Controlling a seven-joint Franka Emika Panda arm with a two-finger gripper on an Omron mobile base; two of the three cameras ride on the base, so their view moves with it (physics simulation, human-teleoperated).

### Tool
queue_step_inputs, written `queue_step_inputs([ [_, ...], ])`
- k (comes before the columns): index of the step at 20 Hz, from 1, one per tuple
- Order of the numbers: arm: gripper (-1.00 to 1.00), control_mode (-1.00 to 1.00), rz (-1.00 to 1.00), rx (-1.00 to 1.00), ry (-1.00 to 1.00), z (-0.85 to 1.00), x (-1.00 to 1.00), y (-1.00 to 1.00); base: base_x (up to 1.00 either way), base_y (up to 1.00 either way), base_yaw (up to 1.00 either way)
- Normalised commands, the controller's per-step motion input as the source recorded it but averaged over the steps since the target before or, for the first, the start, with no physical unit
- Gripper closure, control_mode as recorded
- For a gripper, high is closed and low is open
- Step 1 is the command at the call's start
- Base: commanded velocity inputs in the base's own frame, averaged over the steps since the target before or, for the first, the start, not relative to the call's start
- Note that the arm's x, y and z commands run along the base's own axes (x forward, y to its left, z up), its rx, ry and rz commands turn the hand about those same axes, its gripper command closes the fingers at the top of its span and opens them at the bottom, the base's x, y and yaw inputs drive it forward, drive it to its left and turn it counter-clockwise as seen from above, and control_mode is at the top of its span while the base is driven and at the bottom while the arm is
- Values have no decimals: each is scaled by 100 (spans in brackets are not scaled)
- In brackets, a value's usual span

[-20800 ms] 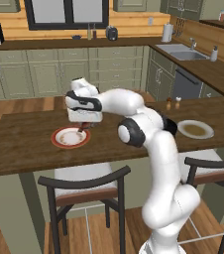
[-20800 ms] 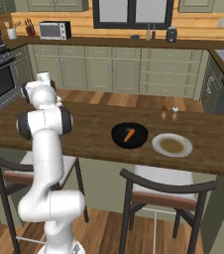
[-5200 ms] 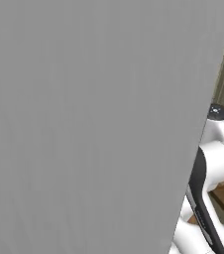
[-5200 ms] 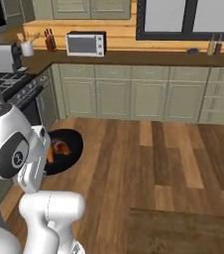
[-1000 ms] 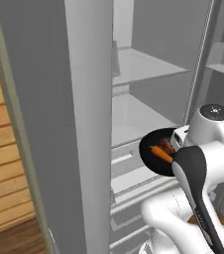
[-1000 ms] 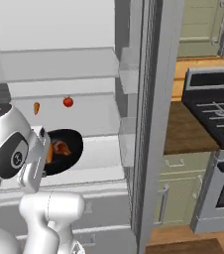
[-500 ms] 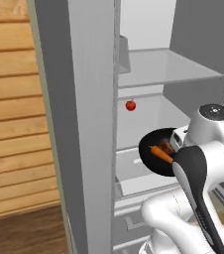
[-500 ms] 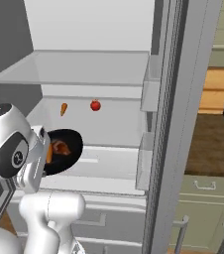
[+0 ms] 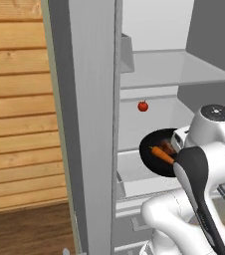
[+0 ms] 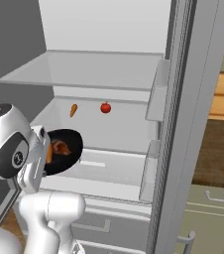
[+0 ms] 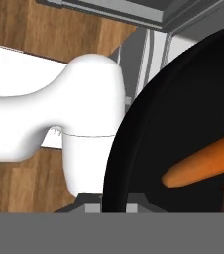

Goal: Pick the chicken drumstick and carrot from their plates and place them in the bowl. Then put the bowl in the fridge.

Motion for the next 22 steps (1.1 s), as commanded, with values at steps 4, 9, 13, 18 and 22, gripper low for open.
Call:
queue_step_inputs([
  [4,100,-100,0,3,-1,0,23,-4,0,-5,0],
  [9,100,-100,0,9,-9,0,89,-17,0,0,0],
  [13,100,-100,1,12,-13,-7,55,-5,0,0,0],
  [18,100,-100,0,13,-14,-26,55,-12,0,0,0],
  [22,100,-100,0,24,0,-25,85,0,0,0,0],
])
